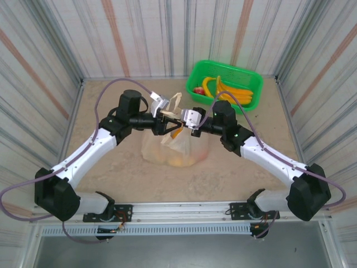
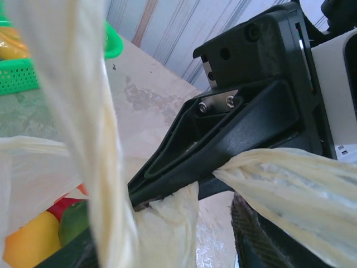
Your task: Place the fake fruits into the plastic bag and tie a complex knot
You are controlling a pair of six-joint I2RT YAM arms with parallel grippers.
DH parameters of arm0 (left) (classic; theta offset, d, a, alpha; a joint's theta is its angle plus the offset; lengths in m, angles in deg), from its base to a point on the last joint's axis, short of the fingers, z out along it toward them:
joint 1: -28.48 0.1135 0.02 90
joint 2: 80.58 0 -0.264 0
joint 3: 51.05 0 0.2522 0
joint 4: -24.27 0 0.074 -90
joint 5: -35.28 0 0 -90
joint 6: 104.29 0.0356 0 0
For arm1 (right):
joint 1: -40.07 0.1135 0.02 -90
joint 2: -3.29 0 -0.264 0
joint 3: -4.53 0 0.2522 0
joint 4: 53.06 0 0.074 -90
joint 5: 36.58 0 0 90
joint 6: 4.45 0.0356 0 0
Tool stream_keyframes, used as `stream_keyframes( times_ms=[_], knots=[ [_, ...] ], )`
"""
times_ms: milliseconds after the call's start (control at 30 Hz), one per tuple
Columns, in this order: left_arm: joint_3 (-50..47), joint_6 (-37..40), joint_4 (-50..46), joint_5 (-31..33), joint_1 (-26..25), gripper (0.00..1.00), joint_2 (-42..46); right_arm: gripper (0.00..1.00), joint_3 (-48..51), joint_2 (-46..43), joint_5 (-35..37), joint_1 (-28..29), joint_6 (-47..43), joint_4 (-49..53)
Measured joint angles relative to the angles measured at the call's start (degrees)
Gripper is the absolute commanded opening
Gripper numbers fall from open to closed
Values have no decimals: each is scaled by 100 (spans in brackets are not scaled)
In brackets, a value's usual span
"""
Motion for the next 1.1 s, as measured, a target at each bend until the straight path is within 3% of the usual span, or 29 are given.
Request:
stream_keyframes(
  times_ms=[333,833,1100],
  knots=[
    [-382,-229,531,2,2,55,116,0,0,61,262,98,2,7],
    [-726,-240,809,376,20,48,566,0,0,61,426,131,26,50],
    [-739,-245,1049,391,9,54,713,0,0,61,522,136,63,177]
  ],
)
